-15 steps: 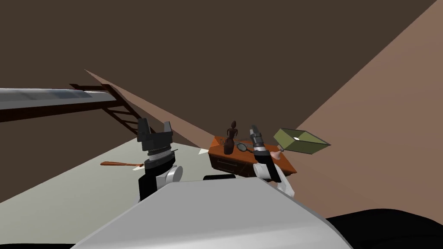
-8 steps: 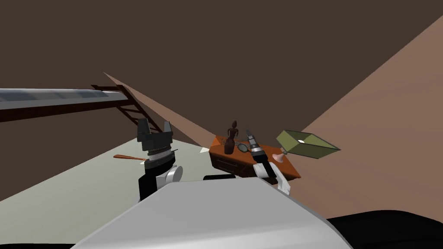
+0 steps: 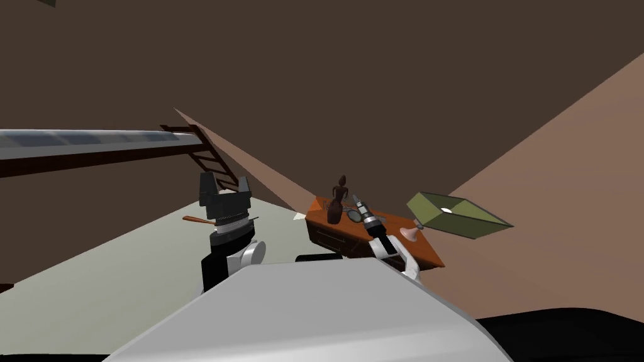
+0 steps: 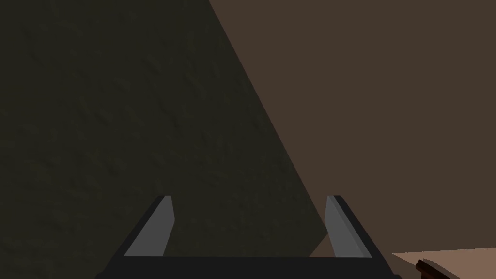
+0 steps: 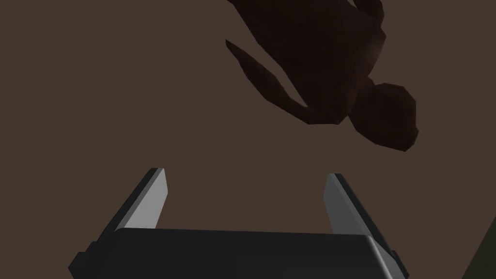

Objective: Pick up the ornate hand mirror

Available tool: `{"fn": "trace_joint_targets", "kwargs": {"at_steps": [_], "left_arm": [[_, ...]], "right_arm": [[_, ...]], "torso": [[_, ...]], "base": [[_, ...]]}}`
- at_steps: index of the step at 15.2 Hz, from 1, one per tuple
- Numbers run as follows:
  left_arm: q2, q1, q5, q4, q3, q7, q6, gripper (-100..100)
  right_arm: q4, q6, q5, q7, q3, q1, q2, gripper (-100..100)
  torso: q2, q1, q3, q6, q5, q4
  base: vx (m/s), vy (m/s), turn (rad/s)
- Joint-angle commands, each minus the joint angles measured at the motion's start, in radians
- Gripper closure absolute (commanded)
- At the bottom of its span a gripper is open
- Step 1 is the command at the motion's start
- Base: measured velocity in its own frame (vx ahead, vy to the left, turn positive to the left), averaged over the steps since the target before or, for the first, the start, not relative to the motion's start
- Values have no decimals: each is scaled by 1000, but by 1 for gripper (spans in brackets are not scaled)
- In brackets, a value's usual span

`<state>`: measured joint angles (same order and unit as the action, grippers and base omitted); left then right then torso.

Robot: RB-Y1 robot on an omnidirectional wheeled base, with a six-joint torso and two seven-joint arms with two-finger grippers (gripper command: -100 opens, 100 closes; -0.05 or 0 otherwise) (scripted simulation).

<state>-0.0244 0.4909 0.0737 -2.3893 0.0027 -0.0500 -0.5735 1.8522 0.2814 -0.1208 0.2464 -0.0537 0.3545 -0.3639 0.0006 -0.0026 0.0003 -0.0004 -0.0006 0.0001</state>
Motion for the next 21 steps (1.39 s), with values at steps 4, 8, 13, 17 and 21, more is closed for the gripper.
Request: {"fn": "trace_joint_targets", "kwargs": {"at_steps": [4, 8, 13, 17, 21], "left_arm": [[0, 0, 0, 0, 0, 0, 0, 0], [0, 0, 0, 0, 0, 0, 0, 0], [0, 0, 0, 0, 0, 0, 0, 0], [0, 0, 0, 0, 0, 0, 0, 0], [0, 0, 0, 0, 0, 0, 0, 0]], "right_arm": [[-112, -11, -41, 35, -25, -25, -37, -100], [-185, -21, -64, 52, -38, -41, -62, -100], [-248, -31, -88, 70, -52, -58, -87, -100], [-345, -52, -136, 106, -81, -92, -134, -100], [-427, -62, -161, 125, -96, -110, -156, -100]], "torso": [[0, 0, 0, 0, 0, 0], [0, 0, 0, 0, 0, 0], [0, 1, 0, 0, 0, 0], [0, 1, 0, 0, 0, 0], [-1, 1, 0, 0, 0, 0]], "base": [[-21, -24, 123], [-19, -21, 101], [-12, -14, 70], [-19, -13, 131], [-18, -14, 130]]}}
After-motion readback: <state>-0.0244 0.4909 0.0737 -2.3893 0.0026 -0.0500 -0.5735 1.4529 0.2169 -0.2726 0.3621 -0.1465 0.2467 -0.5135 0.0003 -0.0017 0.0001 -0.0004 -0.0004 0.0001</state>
